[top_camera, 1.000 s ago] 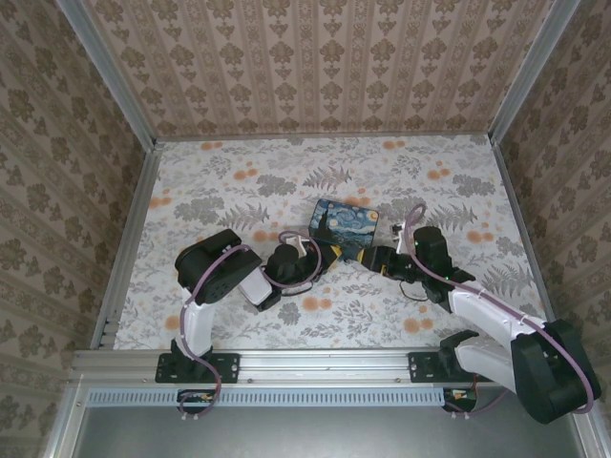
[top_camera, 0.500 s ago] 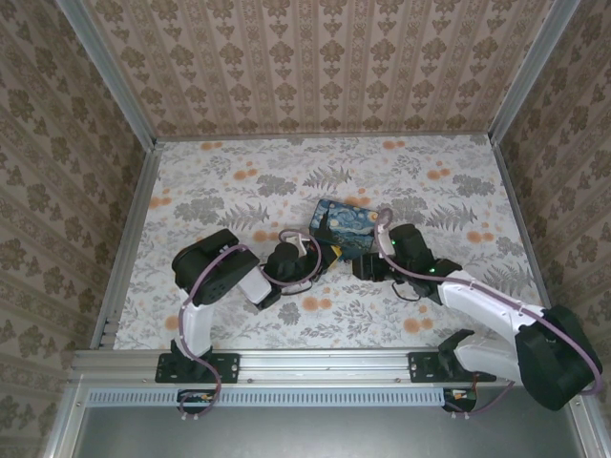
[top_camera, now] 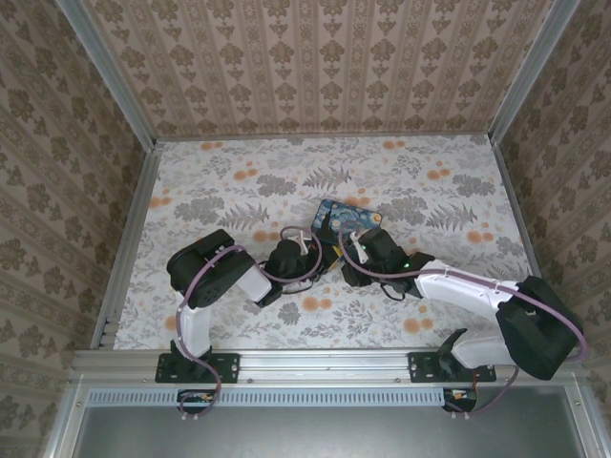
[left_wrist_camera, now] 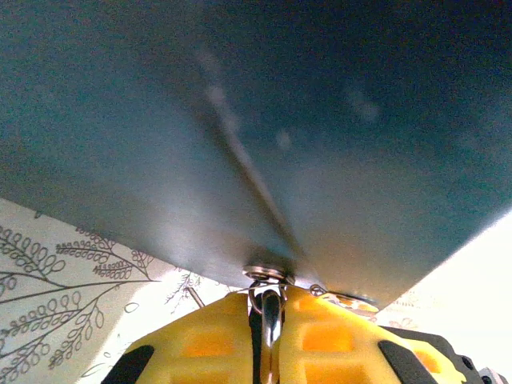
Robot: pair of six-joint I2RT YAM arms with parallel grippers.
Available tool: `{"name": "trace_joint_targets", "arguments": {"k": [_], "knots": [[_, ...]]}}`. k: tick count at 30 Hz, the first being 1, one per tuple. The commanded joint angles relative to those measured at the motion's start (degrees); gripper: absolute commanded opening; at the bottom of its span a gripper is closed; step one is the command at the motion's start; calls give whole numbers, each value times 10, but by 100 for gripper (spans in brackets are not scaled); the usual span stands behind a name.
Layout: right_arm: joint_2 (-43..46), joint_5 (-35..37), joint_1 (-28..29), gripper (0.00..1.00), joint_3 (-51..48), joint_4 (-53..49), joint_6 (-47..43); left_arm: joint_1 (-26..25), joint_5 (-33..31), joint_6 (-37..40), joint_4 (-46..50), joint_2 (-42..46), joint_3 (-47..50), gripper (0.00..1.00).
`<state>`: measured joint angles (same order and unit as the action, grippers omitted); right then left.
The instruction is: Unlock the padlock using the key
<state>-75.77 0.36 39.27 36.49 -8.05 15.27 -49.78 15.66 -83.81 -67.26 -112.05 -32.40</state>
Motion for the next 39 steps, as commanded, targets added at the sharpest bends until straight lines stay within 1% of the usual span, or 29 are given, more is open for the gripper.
{"name": "trace_joint_targets", "arguments": {"k": [1,11,24,27,34,39], "knots": [[-19,63,15,47,25,-18,-27,1,20,-5,49,11,-4,0],[-75,123,43,45,55,-21,-46,1,23,-5,62,20,-6,0],[-118,172,51,34,83,1,-35,0,23,-2,70,29,-3,0],[-122,187,51,32,83,14,-27,-1,23,-3,69,29,-3,0],[-128,206,50,30,77,63,0,-10,20,-12,61,23,-3,0],[-133,214,50,25,79,86,16,-19,16,-20,58,18,-3,0]]}}
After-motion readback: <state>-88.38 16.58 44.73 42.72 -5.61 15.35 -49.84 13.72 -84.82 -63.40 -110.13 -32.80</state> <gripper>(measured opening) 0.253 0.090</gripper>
